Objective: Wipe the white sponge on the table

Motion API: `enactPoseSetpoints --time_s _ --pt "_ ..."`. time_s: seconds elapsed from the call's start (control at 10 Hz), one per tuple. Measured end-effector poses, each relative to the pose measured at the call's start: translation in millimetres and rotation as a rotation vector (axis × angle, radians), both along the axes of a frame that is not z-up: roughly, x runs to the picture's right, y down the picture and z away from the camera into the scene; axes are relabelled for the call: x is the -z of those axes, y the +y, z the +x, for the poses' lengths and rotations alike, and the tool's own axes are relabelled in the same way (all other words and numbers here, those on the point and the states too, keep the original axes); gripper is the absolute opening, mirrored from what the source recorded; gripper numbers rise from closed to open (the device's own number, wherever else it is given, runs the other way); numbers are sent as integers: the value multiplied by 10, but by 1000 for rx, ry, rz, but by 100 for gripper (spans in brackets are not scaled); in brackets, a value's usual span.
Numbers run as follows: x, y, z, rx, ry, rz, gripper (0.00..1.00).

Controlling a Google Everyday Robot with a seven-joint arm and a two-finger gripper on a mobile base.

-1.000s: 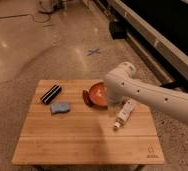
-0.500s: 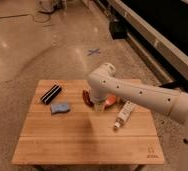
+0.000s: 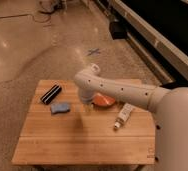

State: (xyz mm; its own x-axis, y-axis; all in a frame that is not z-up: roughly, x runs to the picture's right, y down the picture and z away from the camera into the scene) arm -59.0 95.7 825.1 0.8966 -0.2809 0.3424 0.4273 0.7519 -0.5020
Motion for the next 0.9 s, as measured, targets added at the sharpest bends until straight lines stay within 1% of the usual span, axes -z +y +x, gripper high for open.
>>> enactPoseSetpoints --time_s 0.1,0.3,0.9 --pt "-9 6 -106 -3 -22 -2 65" --pt "-6 13 -68 -2 -15 -6 65" --pt "-7 7 -88 -2 -19 -3 65"
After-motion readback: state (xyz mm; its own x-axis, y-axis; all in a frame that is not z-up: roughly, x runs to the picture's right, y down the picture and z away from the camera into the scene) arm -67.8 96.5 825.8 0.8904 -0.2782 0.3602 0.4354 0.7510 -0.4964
